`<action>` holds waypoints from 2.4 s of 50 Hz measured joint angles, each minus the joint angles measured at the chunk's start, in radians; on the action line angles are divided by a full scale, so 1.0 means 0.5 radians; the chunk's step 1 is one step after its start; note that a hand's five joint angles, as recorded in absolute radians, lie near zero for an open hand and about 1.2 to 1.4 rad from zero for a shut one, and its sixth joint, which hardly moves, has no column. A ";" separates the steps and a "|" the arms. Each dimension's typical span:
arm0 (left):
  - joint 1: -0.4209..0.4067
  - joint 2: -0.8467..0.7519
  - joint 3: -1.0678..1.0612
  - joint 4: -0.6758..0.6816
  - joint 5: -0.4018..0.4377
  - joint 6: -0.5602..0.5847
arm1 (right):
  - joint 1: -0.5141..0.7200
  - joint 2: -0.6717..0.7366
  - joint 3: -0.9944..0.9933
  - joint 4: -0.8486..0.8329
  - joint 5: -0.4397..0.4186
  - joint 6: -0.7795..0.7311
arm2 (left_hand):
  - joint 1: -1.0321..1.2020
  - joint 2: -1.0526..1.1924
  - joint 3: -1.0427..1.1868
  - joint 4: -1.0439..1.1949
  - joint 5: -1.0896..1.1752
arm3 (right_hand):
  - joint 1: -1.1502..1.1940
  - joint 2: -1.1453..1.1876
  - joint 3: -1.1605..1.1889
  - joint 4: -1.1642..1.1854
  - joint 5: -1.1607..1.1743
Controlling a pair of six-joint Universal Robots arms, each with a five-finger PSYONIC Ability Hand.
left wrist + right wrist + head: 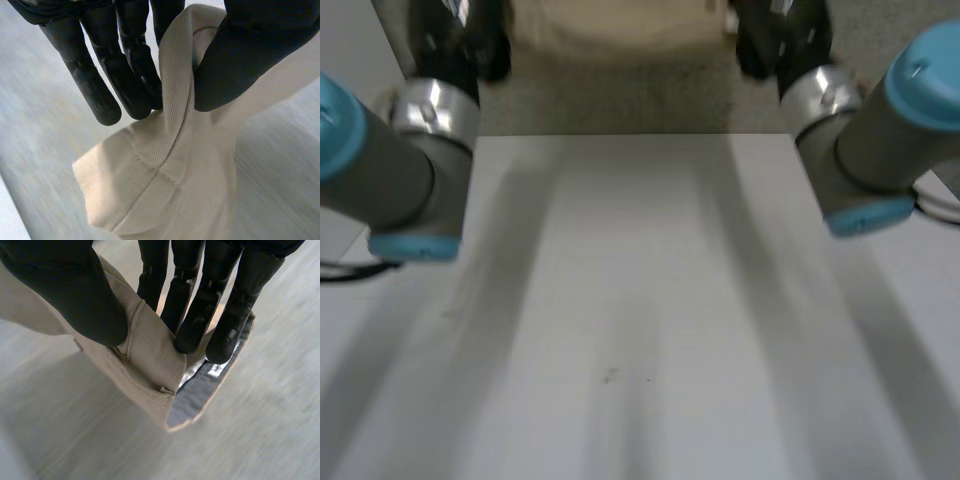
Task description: Fold the shorts.
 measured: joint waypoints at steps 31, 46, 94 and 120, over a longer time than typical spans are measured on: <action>0.035 -0.072 -0.925 -0.442 0.013 0.014 | -0.025 -0.138 1.180 0.416 0.012 -0.257 | -1.042 -1.191 -1.167 -1.191 -1.144 | 0.000 0.000 0.003 0.000 0.000; 0.231 -0.039 -1.015 -0.626 0.102 -0.008 | -0.078 -0.242 1.330 0.419 0.000 0.081 | -1.028 -1.159 -1.152 -1.157 -1.092 | 0.000 0.000 0.003 0.000 0.000; 0.193 1.170 -1.532 -2.166 0.226 0.701 | -0.131 -0.851 1.598 1.953 -0.025 -1.204 | -0.038 -0.009 -0.012 -0.008 -0.068 | 0.000 0.000 0.003 0.000 0.000; -0.068 -0.524 0.284 -1.157 0.006 0.706 | -0.130 -0.158 0.745 1.005 0.265 -0.542 | -0.033 -0.007 -0.001 0.000 -0.028 | 0.000 0.005 0.003 0.000 0.016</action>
